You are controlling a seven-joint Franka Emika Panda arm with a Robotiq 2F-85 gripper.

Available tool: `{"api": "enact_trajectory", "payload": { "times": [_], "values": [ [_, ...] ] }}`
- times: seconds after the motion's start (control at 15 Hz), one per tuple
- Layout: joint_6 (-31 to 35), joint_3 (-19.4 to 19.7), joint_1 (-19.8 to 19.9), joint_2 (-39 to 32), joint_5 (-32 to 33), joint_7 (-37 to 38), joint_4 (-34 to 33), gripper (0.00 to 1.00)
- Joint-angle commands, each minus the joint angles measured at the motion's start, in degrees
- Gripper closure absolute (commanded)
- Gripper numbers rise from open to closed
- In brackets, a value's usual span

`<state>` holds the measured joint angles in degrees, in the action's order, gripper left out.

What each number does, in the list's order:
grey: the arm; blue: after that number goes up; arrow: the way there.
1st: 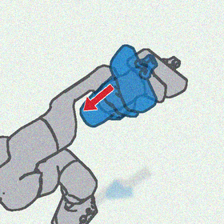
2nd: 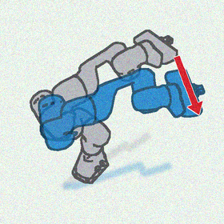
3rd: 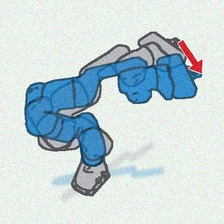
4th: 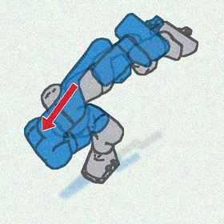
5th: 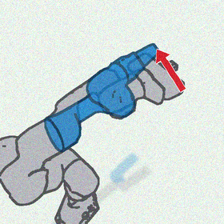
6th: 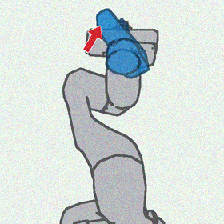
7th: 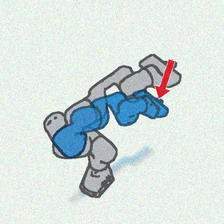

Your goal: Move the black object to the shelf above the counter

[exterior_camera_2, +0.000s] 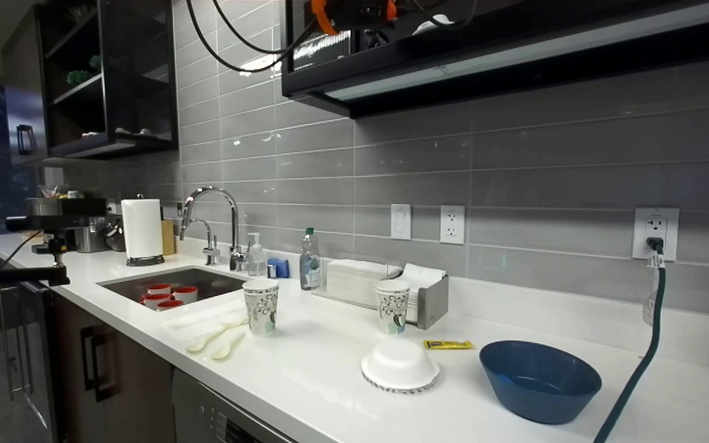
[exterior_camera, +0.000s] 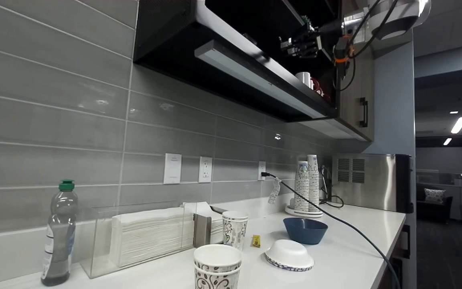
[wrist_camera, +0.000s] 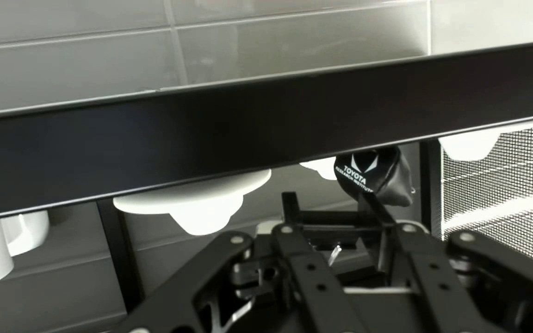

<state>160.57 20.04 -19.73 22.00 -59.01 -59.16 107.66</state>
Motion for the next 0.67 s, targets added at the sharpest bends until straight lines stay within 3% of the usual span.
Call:
{"api": "enact_trajectory", "payload": {
  "times": [0.0, 0.33, 0.6],
  "values": [
    [2.61, 1.68, -2.68, -2.42, -4.64, -3.80, -2.10, 0.89],
    [5.09, 3.08, -5.97, -3.04, -10.65, -9.08, -5.03, 0.89],
    [3.46, 3.30, -6.53, -3.03, -9.76, -11.86, -4.93, 0.89]
  ]
}}
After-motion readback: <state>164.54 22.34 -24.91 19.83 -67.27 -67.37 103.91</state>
